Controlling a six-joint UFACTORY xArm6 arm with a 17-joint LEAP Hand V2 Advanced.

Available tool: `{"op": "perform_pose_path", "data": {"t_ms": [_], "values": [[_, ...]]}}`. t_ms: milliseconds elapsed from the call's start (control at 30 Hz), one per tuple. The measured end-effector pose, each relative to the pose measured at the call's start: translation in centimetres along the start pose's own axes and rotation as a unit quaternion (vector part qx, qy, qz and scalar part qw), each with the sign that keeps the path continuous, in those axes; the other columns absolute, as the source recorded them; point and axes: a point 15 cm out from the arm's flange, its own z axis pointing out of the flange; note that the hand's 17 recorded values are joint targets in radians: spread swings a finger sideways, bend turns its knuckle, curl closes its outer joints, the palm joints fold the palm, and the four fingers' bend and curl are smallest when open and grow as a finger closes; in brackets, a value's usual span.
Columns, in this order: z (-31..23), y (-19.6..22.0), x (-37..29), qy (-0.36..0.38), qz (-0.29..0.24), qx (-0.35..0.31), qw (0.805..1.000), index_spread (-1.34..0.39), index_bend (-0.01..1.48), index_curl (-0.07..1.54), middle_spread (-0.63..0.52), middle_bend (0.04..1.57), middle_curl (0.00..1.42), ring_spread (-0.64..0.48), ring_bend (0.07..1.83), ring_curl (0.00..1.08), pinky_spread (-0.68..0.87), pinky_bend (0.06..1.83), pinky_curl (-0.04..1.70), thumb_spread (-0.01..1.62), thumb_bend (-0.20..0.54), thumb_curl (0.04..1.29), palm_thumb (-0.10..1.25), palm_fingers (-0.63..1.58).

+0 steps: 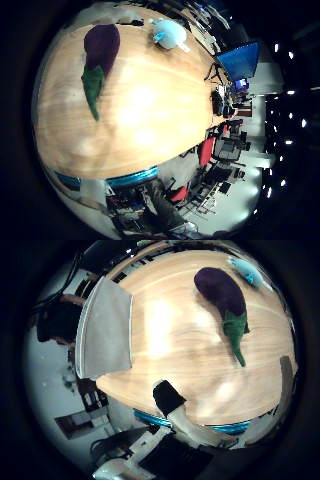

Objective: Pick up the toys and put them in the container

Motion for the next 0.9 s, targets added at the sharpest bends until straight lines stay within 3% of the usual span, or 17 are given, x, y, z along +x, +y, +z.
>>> {"op": "perform_pose_path", "data": {"t_ms": [900], "values": [[-0.37, -0.24, -0.62, 0.001, -0.013, 0.01, 1.0, -0.49, 0.17, 0.29, -0.17, 0.21, 0.36, -0.05, 0.3, 0.25, 0.4, 0.64, 0.0, 1.01, -0.027, 0.27, 0.23, 0.29]]}}
